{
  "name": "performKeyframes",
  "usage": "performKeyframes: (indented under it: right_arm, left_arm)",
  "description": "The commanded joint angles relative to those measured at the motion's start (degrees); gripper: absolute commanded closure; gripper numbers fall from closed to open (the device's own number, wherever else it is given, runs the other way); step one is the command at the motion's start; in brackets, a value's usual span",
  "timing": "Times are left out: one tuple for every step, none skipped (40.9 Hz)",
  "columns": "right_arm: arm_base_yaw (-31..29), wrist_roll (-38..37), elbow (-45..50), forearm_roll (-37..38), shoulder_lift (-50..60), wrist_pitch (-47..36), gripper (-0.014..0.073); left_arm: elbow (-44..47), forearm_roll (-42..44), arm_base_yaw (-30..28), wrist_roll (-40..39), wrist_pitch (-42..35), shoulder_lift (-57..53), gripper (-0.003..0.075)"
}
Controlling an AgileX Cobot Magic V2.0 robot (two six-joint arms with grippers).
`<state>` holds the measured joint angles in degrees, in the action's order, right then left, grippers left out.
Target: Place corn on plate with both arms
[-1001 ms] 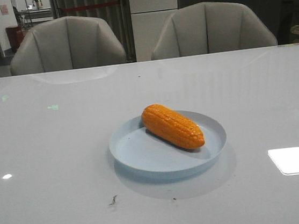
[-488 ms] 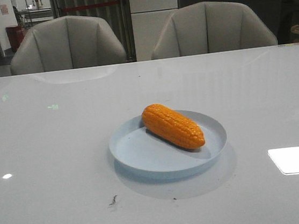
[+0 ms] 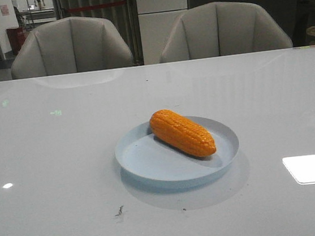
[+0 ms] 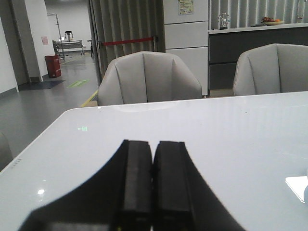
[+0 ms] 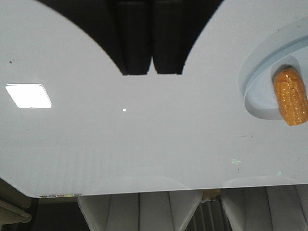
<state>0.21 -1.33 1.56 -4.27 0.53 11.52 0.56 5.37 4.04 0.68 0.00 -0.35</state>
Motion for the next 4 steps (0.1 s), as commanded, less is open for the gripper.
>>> performKeyframes:
  right_arm:
    - [-0.31, 0.16, -1.42, -0.23, 1.4, -4.7, 0.0536]
    - [-0.31, 0.16, -1.42, -0.23, 1.4, -4.7, 0.0536]
    - [-0.31, 0.16, -1.42, -0.23, 1.4, -4.7, 0.0536]
    - [-0.31, 0.16, -1.42, -0.23, 1.4, -4.7, 0.0536]
  left_arm:
    - [2.14, -0.5, -0.07, -0.68, -4.58, -1.14, 0.0626]
    - [2.14, -0.5, -0.07, -0.68, -4.58, -1.14, 0.0626]
    - [2.14, -0.5, -0.07, -0.68, -4.58, -1.14, 0.0626]
    - [2.14, -0.5, -0.07, -0.68, -4.58, -1.14, 0.0626]
